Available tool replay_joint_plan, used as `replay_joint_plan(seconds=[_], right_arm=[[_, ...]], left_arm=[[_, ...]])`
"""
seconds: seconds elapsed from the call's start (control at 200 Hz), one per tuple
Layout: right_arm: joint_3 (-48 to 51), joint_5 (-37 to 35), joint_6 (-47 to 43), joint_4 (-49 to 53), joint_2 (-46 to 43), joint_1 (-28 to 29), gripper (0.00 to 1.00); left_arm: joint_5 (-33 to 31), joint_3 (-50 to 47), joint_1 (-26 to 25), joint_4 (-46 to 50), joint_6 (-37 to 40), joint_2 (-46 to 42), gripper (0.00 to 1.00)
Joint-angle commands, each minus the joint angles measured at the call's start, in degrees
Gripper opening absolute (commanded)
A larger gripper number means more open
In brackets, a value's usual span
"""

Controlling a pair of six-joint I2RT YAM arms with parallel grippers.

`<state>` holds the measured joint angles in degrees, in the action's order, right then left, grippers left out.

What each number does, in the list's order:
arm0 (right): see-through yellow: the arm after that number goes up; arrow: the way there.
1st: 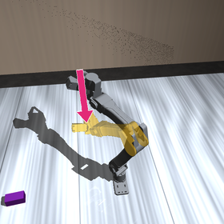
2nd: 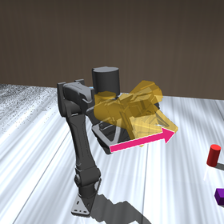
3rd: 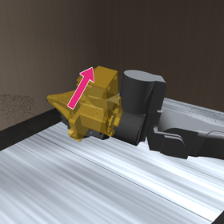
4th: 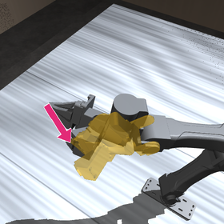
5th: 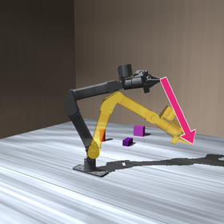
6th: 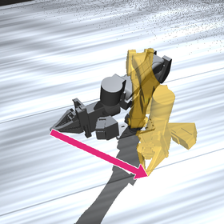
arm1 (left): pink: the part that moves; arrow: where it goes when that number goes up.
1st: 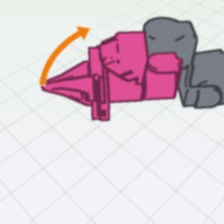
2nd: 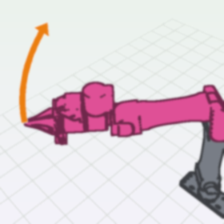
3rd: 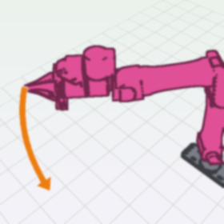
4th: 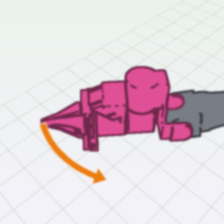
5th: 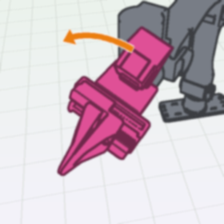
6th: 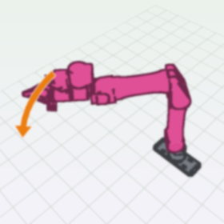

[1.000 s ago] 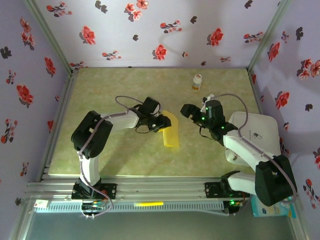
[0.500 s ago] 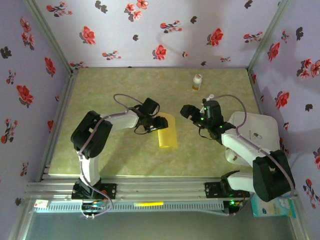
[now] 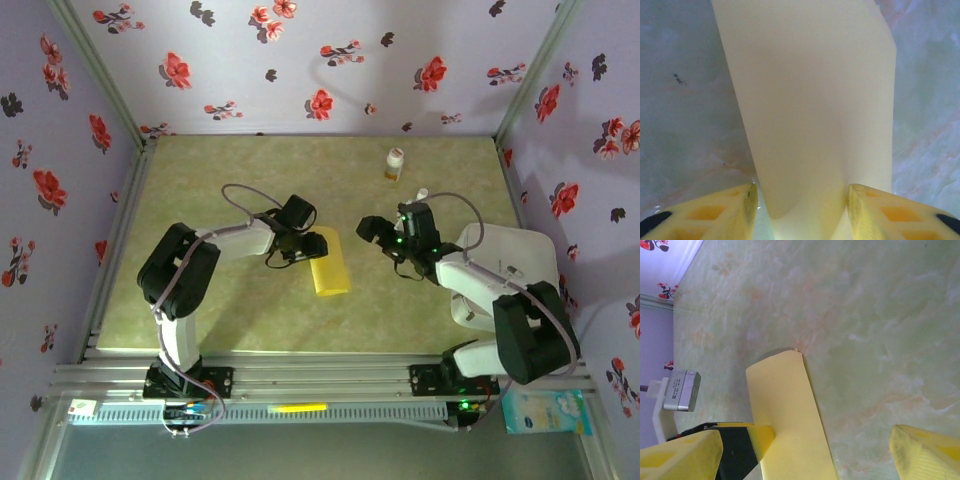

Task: Fold a paper plane with a square sheet of paper (pick it up from the middle)
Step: First fold the square sheet of paper in half at the center of the table.

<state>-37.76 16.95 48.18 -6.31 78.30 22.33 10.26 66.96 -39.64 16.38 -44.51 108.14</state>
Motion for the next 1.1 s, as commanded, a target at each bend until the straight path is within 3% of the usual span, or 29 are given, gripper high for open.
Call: replay_joint_plan(seconds=[0.0,0.245,0.395,0.525,0.74,1.095], right_arm=[[-1.42,1.86,0.6,-2.31,0.84,-0.17,0.87],[-4.75,7.17,-1.84,0.53,6.15,0.17,0.84],[-6.16,9.62,-2.01,1.4,10.22,1.09,0.77],[-9.56,13.32,-2.93,4.89,15.53,1.95,0.65],[-10.48,12.08,-2.12,4.72,18.14,3.43,0.45],[-11.02,9.23,-2.48,7.41,17.92,3.51,0.26]], left_arm=[[-1.47,-0.37,0.57,3.28,1.86,-0.67,0.49],[-2.44,1.31,0.61,7.0,2.73,1.28,0.46],[-2.61,0.49,0.74,6.87,1.65,1.74,0.45],[-3.48,0.27,1.04,6.82,-0.05,2.24,0.45],[-5.73,-0.72,1.05,6.13,-2.31,2.08,0.45],[-6.21,1.15,1.03,7.13,-2.19,4.81,0.5]])
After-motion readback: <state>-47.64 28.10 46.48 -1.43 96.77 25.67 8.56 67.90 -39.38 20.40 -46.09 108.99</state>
